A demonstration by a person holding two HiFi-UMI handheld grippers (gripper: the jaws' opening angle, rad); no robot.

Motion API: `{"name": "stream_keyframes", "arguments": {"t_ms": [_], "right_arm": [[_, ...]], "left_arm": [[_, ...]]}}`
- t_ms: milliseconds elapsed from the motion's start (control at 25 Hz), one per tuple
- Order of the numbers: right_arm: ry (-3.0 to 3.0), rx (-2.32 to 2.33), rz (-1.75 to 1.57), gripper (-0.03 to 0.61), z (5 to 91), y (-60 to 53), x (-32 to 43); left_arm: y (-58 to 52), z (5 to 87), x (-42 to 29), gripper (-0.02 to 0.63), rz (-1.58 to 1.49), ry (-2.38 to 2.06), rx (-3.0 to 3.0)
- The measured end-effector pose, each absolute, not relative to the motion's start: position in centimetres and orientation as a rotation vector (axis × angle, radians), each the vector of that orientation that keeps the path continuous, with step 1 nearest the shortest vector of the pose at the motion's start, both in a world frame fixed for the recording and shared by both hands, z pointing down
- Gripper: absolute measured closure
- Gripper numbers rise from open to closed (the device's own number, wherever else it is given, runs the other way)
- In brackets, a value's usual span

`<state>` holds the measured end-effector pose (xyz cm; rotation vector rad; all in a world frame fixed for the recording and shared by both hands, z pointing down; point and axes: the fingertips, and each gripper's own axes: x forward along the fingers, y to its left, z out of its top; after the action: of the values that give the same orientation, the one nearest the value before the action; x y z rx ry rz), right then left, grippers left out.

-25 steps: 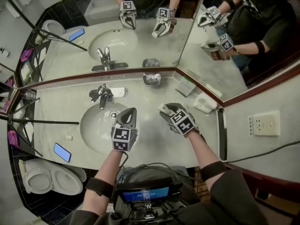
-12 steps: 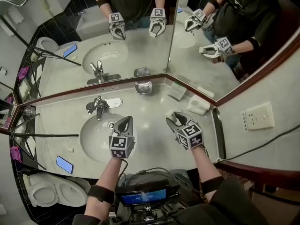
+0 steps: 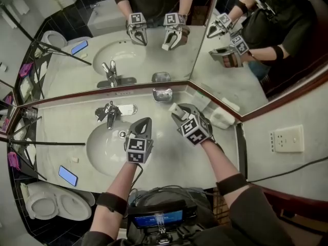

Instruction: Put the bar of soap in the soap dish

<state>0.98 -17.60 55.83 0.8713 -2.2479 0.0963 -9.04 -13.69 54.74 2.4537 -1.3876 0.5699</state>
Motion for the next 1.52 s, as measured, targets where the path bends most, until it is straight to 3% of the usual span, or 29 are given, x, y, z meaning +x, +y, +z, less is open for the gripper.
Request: {"name": "stream_keyframes", "arguments": {"t_ms": [280, 840, 1160, 1520], "right_arm": [[-2.082, 0.698, -0.066, 0.394, 60.0, -24.2, -2.4], [-1.938, 0.542, -0.036, 0.385, 67.2, -28.2, -4.6], [-1.929, 0.552, -0.063, 0.331, 67.2, -29.1, -4.9], [-2.013, 0.618, -0.031, 0.335, 64.1, -27.9, -4.6]], "left_arm": [[-18.3, 56.8, -9.2, 0.614, 0.624, -1.385, 2.424], [-22.9, 60.2, -9.8, 0.614, 0.645, -1.393, 2.353], [-23.0, 60.4, -9.6, 0.614, 0.626, -1.387, 2.349], [-22.2, 58.9, -9.7, 0.614, 0.609, -1.400, 2.358]]}}
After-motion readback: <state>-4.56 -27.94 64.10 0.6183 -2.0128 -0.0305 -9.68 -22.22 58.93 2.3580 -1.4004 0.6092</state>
